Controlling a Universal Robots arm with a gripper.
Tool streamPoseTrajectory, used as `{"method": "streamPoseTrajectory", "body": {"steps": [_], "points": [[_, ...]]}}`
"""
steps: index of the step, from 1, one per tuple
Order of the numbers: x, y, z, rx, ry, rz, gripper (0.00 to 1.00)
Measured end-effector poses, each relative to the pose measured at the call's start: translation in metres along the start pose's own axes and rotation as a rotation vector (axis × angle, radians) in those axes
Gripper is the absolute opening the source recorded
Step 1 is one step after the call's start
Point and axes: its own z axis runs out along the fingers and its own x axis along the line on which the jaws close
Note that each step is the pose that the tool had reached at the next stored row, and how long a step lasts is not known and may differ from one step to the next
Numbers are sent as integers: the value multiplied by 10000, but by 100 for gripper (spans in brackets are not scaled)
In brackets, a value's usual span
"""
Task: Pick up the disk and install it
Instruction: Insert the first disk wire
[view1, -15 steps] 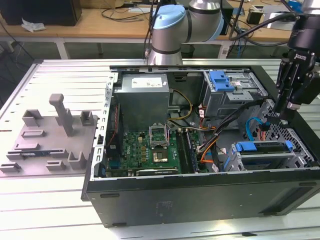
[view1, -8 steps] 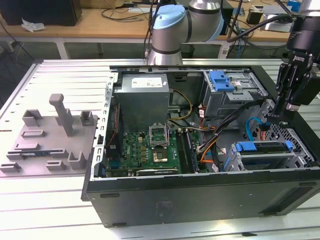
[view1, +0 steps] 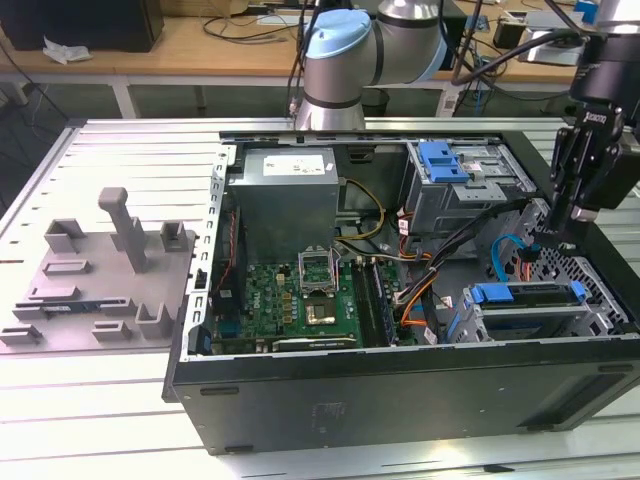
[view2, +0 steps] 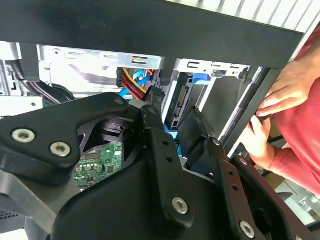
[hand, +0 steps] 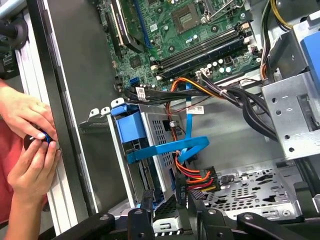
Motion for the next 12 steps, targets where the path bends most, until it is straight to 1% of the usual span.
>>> {"method": "streamPoseTrajectory", "body": {"steps": [3, 5, 6, 7, 8, 9, 10, 12], "points": [[-58, 27, -19, -11, 25, -67, 41], [-66, 31, -16, -80, 99, -167, 41], [-67, 31, -14, -145, 164, -253, 41], [-68, 31, -13, -184, 197, -307, 41], [-71, 31, -6, -278, 276, -463, 41], [-77, 31, 9, -316, 308, -585, 41], [-81, 31, 18, -313, 314, -633, 41], [-94, 30, 44, -266, 330, -824, 41]]}}
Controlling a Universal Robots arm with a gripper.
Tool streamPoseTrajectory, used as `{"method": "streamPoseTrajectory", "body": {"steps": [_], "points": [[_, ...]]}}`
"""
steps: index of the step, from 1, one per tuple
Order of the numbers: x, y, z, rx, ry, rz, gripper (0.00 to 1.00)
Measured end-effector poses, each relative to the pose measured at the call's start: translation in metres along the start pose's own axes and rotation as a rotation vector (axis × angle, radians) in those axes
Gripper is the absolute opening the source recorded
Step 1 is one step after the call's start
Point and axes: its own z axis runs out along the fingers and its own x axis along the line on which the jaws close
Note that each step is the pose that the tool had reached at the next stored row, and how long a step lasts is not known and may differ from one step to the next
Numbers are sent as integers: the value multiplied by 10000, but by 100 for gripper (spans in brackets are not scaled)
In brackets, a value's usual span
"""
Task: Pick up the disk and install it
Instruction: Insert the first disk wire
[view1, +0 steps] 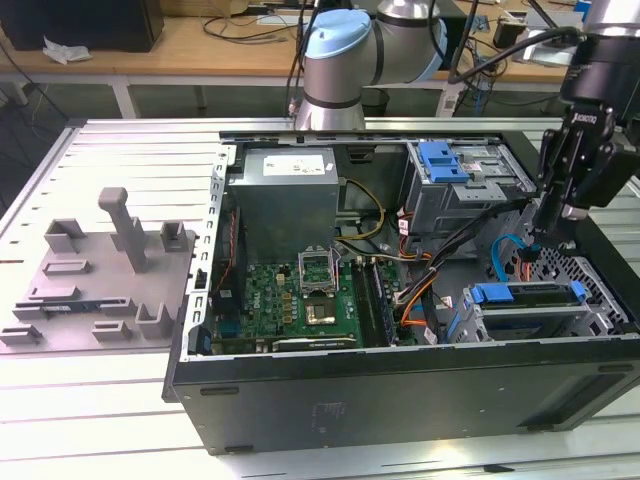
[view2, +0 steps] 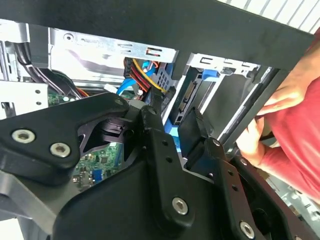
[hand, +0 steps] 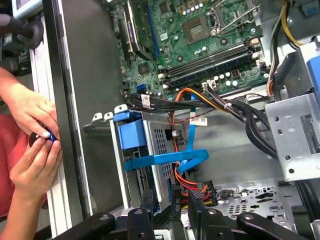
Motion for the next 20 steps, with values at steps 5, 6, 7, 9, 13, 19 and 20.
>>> {"method": "streamPoseTrajectory", "body": {"steps": [5, 6, 7, 9, 13, 19, 20], "points": [[-35, -8, 72, 12, 3, -40, 41], [-39, -8, 81, 7, 3, -32, 41], [-43, -9, 88, 13, -2, -17, 41], [-44, -8, 89, 18, -15, -16, 41], [-44, -8, 91, 36, -34, 58, 41], [-75, 34, 79, 157, -43, 527, 41], [-89, 48, 73, 167, -7, 533, 41]]}}
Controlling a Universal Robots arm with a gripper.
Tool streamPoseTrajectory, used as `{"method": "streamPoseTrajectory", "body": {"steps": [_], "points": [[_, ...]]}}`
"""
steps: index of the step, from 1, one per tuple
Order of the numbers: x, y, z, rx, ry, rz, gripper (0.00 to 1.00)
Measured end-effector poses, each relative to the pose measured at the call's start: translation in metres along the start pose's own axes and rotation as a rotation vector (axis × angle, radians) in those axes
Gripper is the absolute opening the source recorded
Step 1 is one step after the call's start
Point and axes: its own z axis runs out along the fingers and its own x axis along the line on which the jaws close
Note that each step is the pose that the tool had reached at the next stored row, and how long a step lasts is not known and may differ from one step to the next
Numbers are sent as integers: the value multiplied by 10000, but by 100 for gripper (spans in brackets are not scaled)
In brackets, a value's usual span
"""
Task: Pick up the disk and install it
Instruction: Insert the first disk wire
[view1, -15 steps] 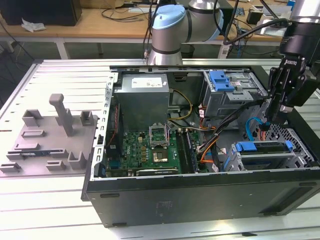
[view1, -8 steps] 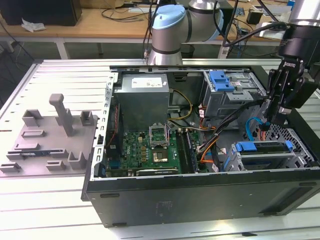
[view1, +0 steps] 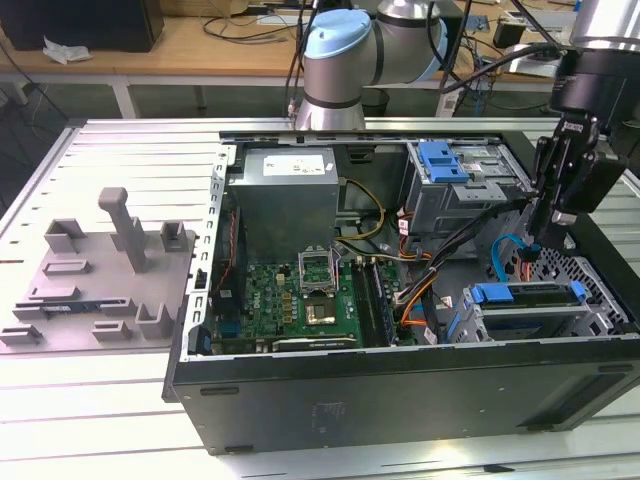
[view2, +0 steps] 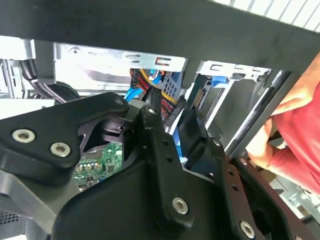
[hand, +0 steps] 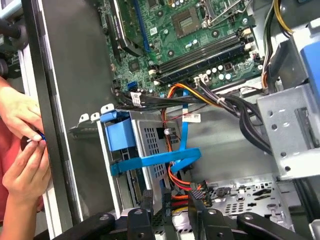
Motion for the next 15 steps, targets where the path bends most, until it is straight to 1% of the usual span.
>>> {"method": "streamPoseTrajectory", "body": {"steps": [1, 3, 4, 5, 7, 15], "points": [[-21, 12, -10, 21, 53, 9, 41], [-41, 20, -20, 74, 130, 40, 41], [-53, 22, -25, 161, 198, 81, 41], [-53, 20, -25, 196, 214, 99, 41], [-55, 15, -25, 238, 223, 125, 41], [-60, 5, -21, 237, 223, 128, 41]]}}
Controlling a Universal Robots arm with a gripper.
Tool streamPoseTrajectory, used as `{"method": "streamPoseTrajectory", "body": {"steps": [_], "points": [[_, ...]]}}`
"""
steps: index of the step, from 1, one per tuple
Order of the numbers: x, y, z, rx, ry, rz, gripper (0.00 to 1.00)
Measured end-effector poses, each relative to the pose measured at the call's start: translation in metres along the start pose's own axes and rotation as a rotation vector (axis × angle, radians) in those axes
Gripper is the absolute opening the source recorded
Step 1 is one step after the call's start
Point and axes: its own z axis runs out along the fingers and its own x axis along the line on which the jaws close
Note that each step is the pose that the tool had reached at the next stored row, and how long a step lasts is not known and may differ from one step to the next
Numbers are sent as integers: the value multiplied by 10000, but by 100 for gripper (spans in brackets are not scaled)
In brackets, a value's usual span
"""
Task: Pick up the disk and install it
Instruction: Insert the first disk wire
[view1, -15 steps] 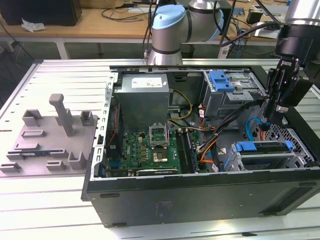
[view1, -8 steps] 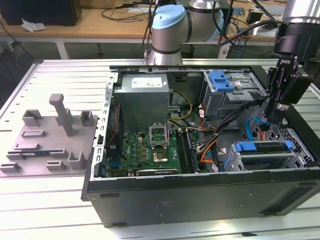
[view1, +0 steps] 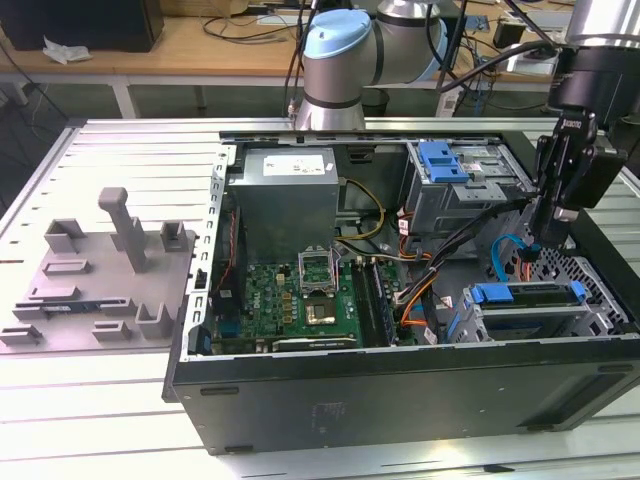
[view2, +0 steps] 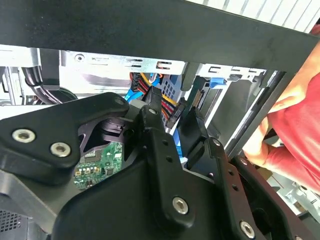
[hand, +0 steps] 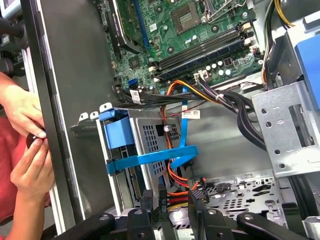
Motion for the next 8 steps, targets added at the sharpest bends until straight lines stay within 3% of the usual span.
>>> {"method": "streamPoseTrajectory", "body": {"steps": [8], "points": [[-1, 0, 3, -12, 4, -11, 41]]}}
